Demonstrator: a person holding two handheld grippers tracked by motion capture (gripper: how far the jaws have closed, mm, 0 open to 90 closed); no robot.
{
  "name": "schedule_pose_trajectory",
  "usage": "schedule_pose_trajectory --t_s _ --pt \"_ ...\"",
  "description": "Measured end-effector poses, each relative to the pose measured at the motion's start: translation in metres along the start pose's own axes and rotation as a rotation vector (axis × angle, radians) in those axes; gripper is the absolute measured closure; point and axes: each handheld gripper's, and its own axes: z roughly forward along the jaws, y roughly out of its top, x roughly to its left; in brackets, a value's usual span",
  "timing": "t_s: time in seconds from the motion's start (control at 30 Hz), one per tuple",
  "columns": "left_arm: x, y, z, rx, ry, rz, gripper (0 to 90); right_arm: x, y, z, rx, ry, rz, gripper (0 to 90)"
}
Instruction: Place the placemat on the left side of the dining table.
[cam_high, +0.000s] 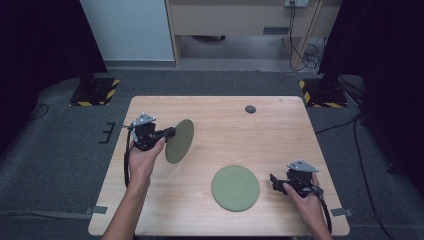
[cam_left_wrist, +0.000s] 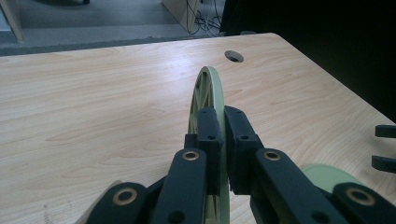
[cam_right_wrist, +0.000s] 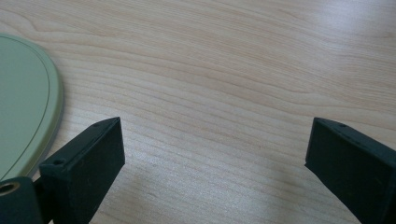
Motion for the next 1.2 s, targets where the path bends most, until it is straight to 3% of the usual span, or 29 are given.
schedule_pose_trajectory --t_s 0.8,1.2 --pt "0.019 -0.003 -0.012 -0.003 0.045 -0.019 85.7 0.0 0.0 0.0 0.004 -0.002 -0.001 4.7" --pt "0.019 -0.007 -0.005 0.006 0.052 -0.027 85.7 0.001 -0.001 0.001 0.006 -0.001 -0.004 4.7"
